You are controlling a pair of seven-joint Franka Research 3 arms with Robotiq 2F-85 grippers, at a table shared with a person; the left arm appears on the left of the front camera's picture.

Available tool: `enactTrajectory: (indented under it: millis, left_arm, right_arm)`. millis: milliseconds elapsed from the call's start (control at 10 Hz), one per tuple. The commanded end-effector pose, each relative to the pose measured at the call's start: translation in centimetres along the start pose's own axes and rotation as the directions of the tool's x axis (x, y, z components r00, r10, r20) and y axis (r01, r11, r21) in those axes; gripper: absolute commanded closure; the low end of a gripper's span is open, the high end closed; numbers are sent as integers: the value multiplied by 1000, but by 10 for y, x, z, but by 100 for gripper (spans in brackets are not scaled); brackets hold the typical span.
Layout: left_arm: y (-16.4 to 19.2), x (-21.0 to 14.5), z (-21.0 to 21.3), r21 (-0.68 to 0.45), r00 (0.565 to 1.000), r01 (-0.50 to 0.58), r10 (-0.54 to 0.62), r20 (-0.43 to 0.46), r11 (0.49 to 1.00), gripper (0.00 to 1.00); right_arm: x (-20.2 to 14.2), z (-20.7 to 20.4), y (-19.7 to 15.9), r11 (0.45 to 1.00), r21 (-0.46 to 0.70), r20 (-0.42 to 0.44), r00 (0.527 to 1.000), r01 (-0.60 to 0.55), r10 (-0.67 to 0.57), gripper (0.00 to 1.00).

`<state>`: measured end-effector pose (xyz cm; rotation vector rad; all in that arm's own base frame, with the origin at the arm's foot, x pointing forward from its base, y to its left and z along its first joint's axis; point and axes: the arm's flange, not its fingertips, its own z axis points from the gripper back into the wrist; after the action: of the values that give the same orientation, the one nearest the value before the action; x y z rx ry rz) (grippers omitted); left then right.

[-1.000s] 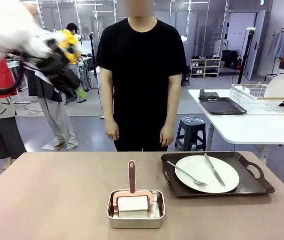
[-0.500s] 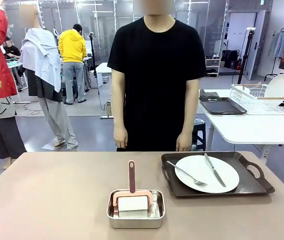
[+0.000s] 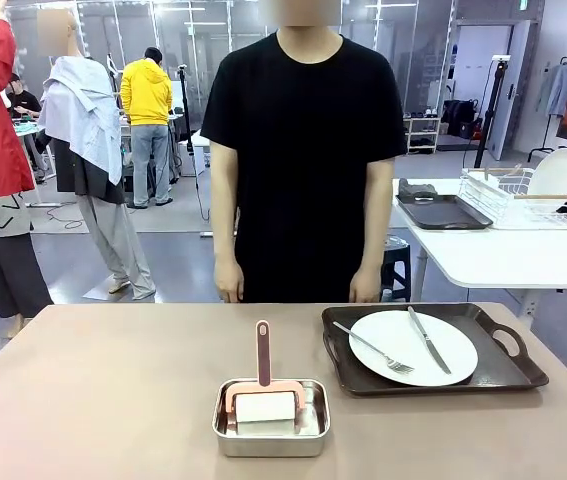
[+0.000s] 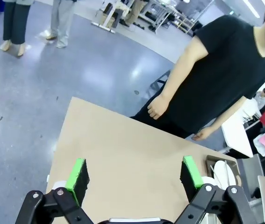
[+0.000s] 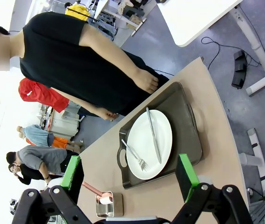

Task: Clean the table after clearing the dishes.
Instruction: When the right (or left) Handle tray is removed, use the right hand (or left hand) to clean the right (or left) side of the table with the Lint Roller.

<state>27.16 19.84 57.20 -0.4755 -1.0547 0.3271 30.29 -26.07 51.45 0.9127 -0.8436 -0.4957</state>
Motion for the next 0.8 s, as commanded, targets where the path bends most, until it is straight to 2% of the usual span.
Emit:
enactTrajectory:
  millis: [0,700]
  left_arm:
    - [-3,1,6,-16,1000,8,-8,13,1000,0]
    - [-3,1,6,-16,1000,8,-8,13,1000,0]
  right_arm:
    - [-1,2,1,1000,12,2,1000,-8,8,0]
    - [-1,2,1,1000,12,2,1000,-8,8,0]
